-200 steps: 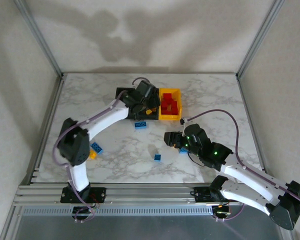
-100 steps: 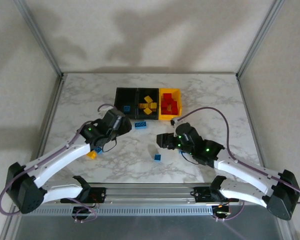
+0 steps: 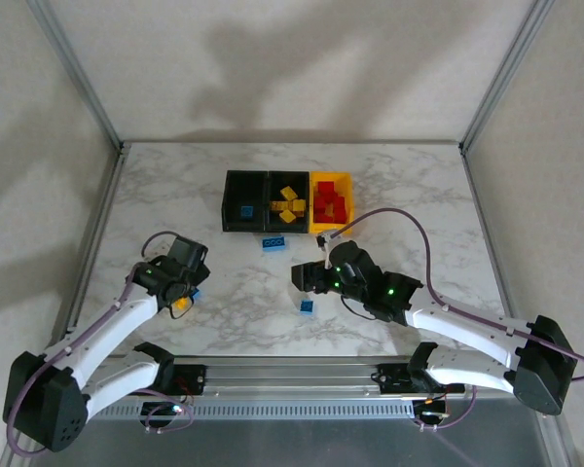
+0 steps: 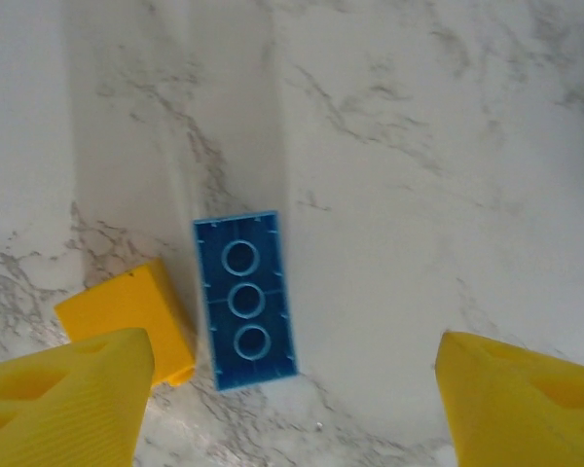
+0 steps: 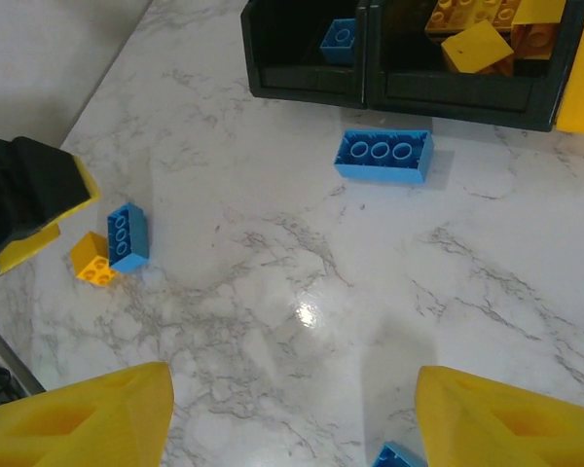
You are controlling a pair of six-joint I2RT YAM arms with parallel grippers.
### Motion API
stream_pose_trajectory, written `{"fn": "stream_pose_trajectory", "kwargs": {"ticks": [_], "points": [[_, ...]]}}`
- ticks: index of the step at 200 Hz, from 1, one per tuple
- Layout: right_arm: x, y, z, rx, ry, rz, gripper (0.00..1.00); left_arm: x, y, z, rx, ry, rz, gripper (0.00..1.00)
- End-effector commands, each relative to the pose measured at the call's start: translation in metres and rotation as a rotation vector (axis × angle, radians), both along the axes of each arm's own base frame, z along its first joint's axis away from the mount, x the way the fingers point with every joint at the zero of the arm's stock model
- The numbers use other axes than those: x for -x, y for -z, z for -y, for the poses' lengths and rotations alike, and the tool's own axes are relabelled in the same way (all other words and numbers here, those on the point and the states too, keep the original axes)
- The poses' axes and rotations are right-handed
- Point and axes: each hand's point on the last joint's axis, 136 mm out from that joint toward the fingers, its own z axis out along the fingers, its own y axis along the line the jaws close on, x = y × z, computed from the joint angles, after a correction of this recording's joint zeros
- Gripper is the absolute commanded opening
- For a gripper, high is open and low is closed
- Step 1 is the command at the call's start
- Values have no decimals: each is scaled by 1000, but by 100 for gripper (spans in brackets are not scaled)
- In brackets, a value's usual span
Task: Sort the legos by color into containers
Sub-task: Pick up the lego from the bottom-left of the table.
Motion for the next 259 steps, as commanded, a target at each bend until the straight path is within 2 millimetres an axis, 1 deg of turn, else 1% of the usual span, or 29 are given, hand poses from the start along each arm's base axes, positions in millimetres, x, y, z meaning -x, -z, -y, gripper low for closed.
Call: {"fn": "stream_pose_trajectory", "kwargs": {"ticks": [1,44,80,122,151,180,189,195,204,226,239,259], "points": [[3,-8,-1,-24,-12,23,67,9,15,-9,-17,-45,-38,77],[4,-6,2,-28,-9,27,67,32,39,-21,3,-148,-60,71],[5,-6,1,-21,-20,31,67,35,37,-34,-36,-208,-45,69],[6,-5,4,-16,-16,34,67,36,38,-35,-31,-214,-48,68],[5,-5,4,-19,-14,38,67,43,44,-39,-47,-225,-75,69],[5,-8,5,-25,-11,43,67,57,55,-41,-24,-262,-92,68],[5,-8,6,-27,-10,43,67,57,55,-40,-11,-267,-85,68],[6,-7,6,-25,-11,43,67,57,54,-40,-8,-267,-78,72],[6,-6,7,-25,-11,42,67,57,52,-42,-16,-277,-69,72],[6,-6,7,-24,-12,43,67,51,42,-46,-36,-285,-35,72],[6,-6,8,-23,-8,44,66,51,36,-50,-61,-299,-31,71],[7,-7,10,-26,-5,47,67,52,38,-52,-70,-302,-38,70]]}}
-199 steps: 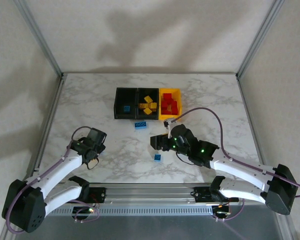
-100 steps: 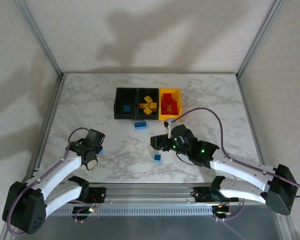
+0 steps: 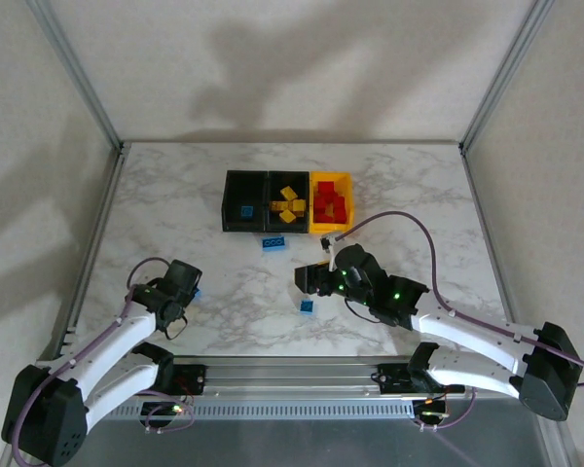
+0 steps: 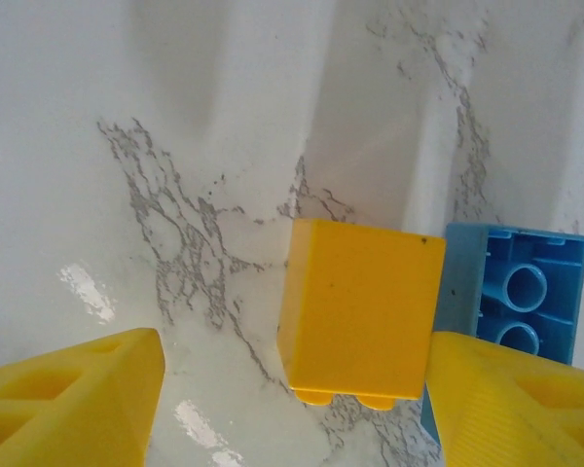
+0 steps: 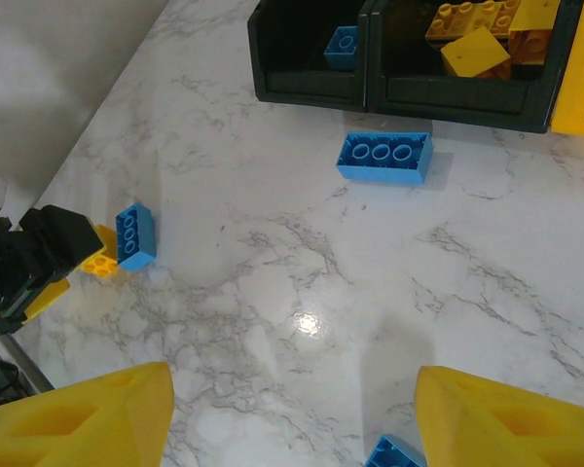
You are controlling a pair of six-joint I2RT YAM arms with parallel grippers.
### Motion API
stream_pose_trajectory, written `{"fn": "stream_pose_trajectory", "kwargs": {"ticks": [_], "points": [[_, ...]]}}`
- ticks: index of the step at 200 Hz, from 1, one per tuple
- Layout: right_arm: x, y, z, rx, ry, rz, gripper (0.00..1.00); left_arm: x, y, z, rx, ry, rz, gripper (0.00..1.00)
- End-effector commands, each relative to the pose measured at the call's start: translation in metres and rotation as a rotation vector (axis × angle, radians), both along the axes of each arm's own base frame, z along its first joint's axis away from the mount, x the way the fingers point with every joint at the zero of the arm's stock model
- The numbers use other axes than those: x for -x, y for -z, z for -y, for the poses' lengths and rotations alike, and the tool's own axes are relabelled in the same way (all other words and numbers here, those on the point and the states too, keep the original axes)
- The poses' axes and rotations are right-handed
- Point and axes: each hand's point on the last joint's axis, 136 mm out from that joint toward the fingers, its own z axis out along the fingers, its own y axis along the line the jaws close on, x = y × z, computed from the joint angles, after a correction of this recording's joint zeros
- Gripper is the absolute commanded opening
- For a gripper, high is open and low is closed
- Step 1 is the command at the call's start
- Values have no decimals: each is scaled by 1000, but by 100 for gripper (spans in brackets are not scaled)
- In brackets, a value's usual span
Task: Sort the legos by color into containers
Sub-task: Pick up the lego from the bottom-left of the table.
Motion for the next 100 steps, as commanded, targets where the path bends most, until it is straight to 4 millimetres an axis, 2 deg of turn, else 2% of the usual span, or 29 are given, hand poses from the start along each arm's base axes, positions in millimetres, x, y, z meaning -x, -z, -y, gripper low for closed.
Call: {"fn": "stream_pose_trajectory", "kwargs": {"ticks": [1,50,100], "points": [[2,-4,3,-7,-2,30,67,2,-9,-12,-49,-47,5,70],[4,-3,7,-3,2,29,66,2,3,-15,-75,-46,-17,69],[3,-7,10,0,16,34,66,3,14,-17,-84,-43,-27,49]]}}
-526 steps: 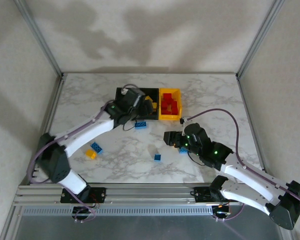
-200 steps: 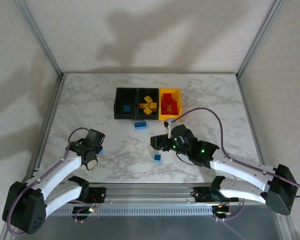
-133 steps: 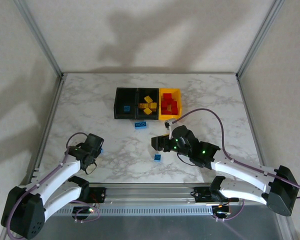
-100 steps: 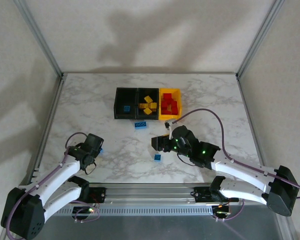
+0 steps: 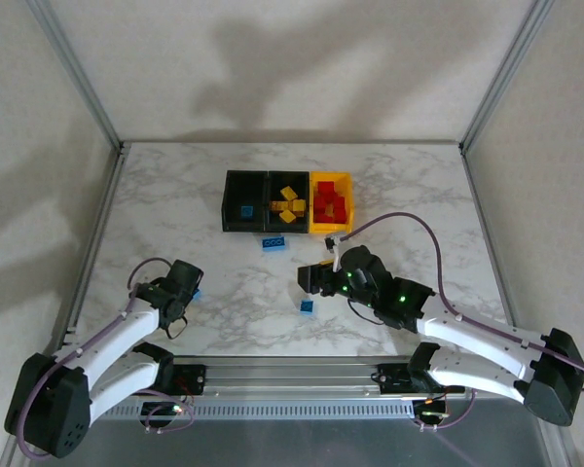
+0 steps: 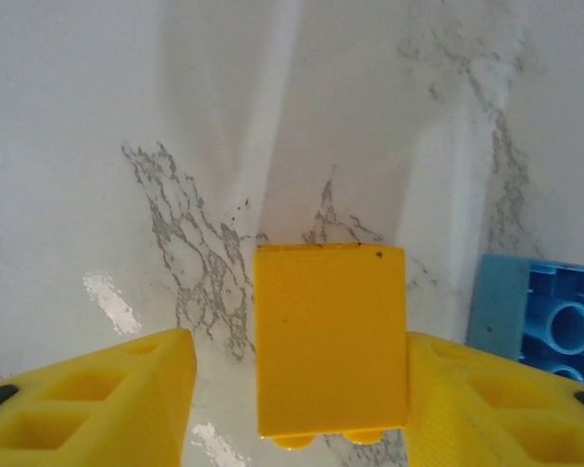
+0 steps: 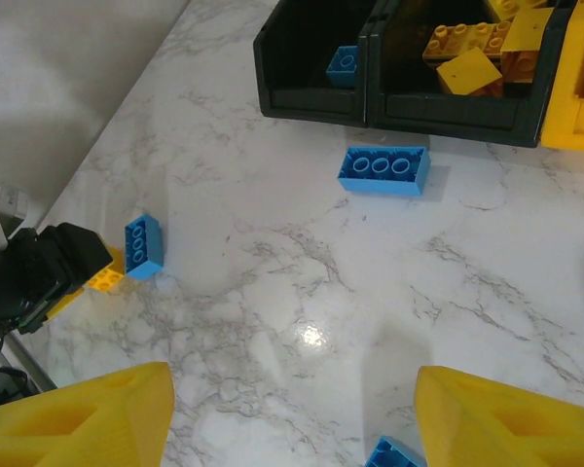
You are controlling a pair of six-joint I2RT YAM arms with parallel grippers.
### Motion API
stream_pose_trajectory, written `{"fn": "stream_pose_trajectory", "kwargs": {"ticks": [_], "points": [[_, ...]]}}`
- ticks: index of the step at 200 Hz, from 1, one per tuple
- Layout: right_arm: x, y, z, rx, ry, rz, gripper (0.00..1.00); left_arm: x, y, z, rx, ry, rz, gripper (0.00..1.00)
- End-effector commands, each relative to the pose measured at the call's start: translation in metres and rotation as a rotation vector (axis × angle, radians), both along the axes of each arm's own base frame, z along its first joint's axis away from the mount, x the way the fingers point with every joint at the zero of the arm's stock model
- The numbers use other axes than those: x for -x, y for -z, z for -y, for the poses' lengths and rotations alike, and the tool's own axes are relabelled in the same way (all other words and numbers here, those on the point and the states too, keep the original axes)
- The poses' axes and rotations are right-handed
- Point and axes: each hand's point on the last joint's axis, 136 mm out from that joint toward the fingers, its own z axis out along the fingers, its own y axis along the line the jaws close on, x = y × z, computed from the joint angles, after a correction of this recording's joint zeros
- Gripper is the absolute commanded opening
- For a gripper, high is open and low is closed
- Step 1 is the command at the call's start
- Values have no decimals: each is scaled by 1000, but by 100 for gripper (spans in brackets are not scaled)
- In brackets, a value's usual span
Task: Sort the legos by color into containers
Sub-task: Pick up the lego from the bottom-left of the table.
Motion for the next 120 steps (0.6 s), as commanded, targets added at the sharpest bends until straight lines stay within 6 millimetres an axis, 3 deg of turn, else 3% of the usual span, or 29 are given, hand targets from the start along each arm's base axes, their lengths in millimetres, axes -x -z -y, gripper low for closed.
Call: {"fn": "stream_pose_trajectory", "kwargs": {"ticks": [1,12,46,120], "points": [[1,1,4,20,6,13,66,2,4,-9,-37,-21,0,48],[1,1,4,19,9,14,66,1,3,-9,-35,-18,4,42],[1,1,3,15,8,13,66,-3,-4,-6,-19,-9,21,43],[0,2,0,6,6,14,66,-25,-49,5,16,42,112,38]]}}
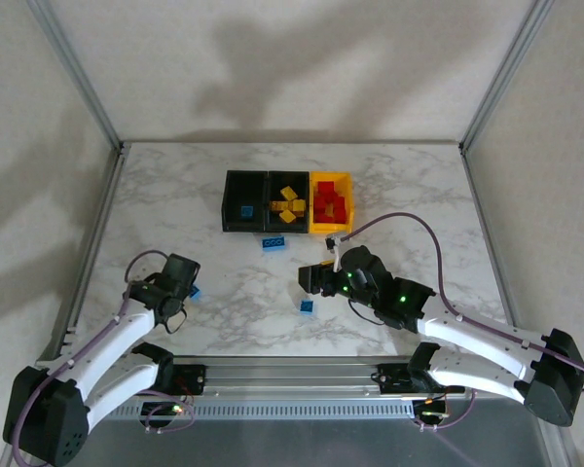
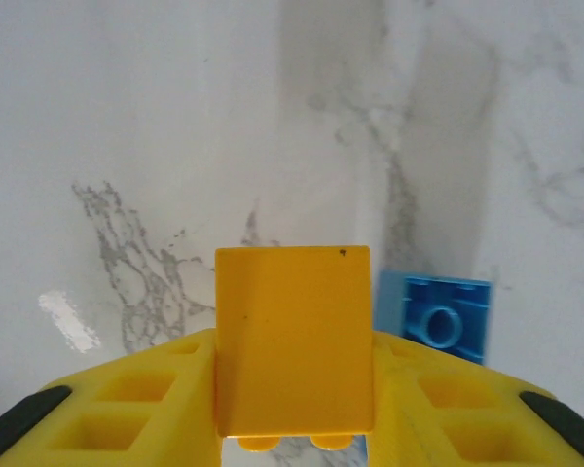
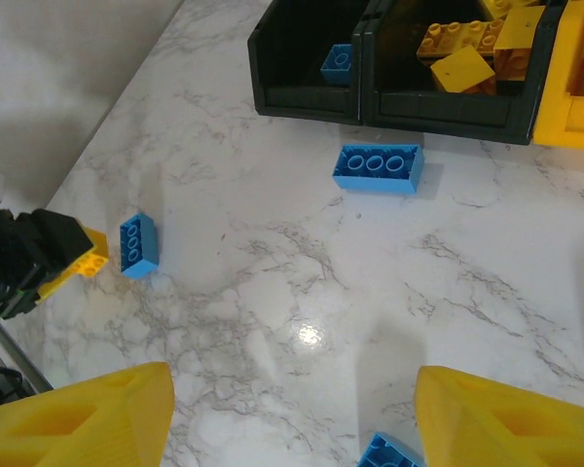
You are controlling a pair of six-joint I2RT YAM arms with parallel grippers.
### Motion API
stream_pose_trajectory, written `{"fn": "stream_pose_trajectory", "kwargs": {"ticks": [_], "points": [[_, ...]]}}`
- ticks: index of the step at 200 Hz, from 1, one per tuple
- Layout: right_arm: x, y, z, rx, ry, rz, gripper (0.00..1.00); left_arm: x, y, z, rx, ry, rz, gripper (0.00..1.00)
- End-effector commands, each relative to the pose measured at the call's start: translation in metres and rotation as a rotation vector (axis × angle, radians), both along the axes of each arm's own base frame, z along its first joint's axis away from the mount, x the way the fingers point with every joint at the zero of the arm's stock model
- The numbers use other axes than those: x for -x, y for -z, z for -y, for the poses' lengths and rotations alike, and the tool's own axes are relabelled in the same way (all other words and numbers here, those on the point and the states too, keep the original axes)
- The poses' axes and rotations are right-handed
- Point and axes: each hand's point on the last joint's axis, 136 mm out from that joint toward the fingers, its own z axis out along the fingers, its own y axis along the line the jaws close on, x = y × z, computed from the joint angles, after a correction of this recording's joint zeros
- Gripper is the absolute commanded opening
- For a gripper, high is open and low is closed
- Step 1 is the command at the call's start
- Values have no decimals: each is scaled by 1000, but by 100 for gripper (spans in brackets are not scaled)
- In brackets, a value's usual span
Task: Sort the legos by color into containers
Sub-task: Pick up the lego from the bottom-left of the table, then place the lego in the container.
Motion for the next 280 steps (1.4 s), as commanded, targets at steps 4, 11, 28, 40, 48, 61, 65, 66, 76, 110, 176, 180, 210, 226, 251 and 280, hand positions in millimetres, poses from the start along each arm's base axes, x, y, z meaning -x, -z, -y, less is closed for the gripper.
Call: {"fn": "stream_pose_trajectory", "kwargs": {"ticks": [4,11,28,40,48,61,65,66,76,110,176,180,210,226,251,280], "points": [[0,1,-1,0,0,16,66,-5,-20,1,-4,25,13,38],[0,1,-1,1,0,16,66,-8,-25,2,-2,32,23,38],[0,0,-2,0,-3,19,66,-16,-38,5,4,45,46,38],[0,-2,-2,-3,-4,22,66,-22,-45,10,22,60,65,38],[0,-2,-2,-4,-3,24,66,-27,-49,14,34,73,78,37],[-1,-4,-1,-6,0,27,66,-35,-56,22,55,95,96,37],[-1,-4,-1,-8,1,28,66,-38,-58,24,59,102,103,37],[-1,-4,-1,-8,1,27,66,-38,-58,25,59,104,101,37],[-2,-5,1,-8,8,26,66,-46,-62,32,65,127,111,37],[-6,-7,8,-11,32,21,66,-75,-80,68,79,224,150,37],[-15,-12,24,-3,97,21,66,-134,-109,168,118,449,204,36],[-15,-11,25,-4,99,18,66,-138,-111,174,121,462,210,36],[-20,-8,32,5,136,1,66,-168,-118,223,129,558,213,37],[-22,-5,35,13,157,-15,66,-185,-116,244,124,595,211,37],[-23,-6,37,14,168,-21,66,-211,-106,269,108,640,184,37],[-22,-9,43,8,188,-16,66,-238,-91,280,55,651,149,37]]}}
